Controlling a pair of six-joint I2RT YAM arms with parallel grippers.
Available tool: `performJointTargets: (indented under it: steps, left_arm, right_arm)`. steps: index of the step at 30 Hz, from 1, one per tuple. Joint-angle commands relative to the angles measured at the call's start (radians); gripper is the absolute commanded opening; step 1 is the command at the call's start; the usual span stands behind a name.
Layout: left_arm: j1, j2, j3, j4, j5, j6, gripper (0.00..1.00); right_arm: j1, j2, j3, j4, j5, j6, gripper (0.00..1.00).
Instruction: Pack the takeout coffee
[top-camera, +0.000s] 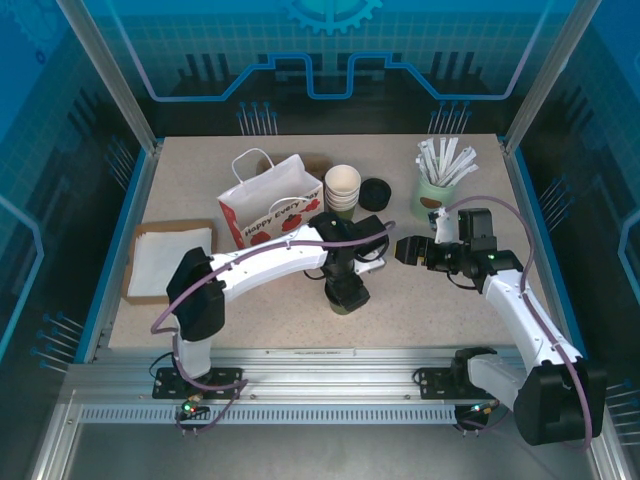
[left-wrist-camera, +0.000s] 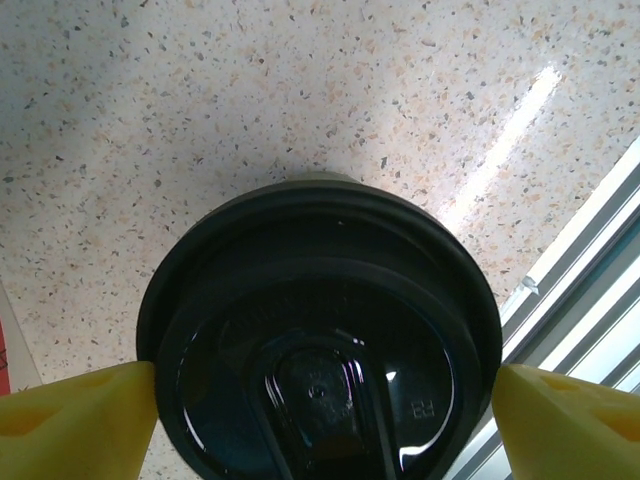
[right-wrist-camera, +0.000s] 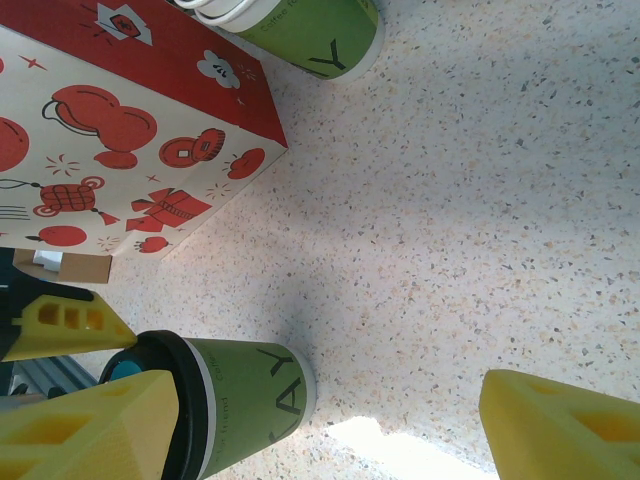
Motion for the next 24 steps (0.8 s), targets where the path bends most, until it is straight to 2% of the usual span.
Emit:
performJointTargets:
  steps: [1,13,19,24]
  left_arm:
    - [-0.007,0.013,0.037,-0.041,-0.001,0.022,0.85]
    - [-0.007,0.021,0.073,-0.074,-0.022,0.025,0.86]
    - [-0.008,0.031,0.08,-0.093,-0.014,0.025,0.79]
    - [-0.009,0.04,0.083,-0.098,-0.014,0.028,0.78]
  right_arm:
    - [-0.015,-0.005,-0.016,0.0,-0.015,-0.017,0.8]
    - [-0.015,0.003,-0.017,0.006,-0.027,-0.017,0.8]
    - [-0.014,0.005,-0.019,0.008,-0.031,-0.017,0.8]
    - [-0.014,0.008,-0.019,0.01,-0.037,-0.017,0.8]
